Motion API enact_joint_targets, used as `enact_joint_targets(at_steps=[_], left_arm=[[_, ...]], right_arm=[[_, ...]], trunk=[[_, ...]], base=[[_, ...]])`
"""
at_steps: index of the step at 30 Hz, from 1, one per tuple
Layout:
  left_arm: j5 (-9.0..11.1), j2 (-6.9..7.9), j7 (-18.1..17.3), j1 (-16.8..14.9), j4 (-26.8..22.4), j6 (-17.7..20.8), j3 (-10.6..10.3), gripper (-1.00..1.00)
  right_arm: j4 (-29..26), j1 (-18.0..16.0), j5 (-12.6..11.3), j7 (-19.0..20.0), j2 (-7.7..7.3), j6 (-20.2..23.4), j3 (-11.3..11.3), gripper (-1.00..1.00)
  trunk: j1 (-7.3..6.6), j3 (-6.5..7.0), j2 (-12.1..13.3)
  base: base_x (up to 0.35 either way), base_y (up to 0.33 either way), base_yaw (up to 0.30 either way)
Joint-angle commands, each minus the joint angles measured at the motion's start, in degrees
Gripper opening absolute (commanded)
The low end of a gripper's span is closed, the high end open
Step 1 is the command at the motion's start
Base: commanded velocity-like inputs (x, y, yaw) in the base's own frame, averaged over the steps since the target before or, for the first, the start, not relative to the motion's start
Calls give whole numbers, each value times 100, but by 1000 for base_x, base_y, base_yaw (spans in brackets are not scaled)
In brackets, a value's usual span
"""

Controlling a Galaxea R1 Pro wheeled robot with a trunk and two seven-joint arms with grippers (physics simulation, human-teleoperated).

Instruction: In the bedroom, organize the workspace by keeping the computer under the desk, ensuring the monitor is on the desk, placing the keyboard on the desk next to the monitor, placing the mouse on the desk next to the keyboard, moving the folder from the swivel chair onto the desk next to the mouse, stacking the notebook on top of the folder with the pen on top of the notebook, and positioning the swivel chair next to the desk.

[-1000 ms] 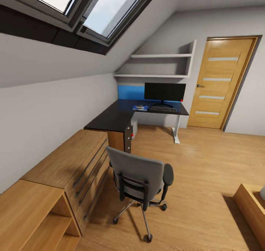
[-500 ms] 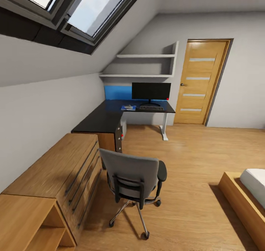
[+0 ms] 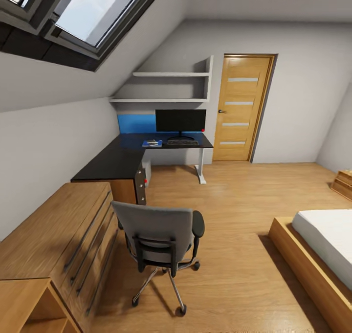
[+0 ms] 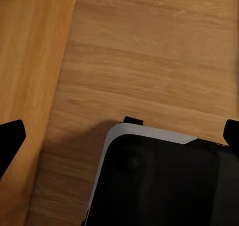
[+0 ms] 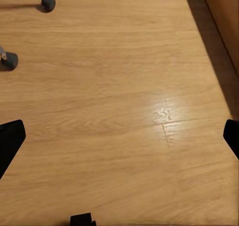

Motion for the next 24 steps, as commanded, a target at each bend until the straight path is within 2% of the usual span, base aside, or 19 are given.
enact_joint_targets(at_steps=[1, 13, 24], left_arm=[[34, 1, 37, 4, -13, -5, -50, 100], [34, 1, 37, 4, -13, -5, -50, 100], [34, 6, 37, 4, -13, -5, -49, 100]], right_arm=[[7, -5, 9, -49, 2, -3, 49, 100], [7, -5, 8, -49, 6, -3, 56, 100], [7, -5, 10, -49, 7, -3, 56, 100]], trunk=[[1, -6, -5], [1, -6, -5], [1, -6, -5]], base=[[0, 1, -262], [0, 13, -239], [0, 181, -194]])
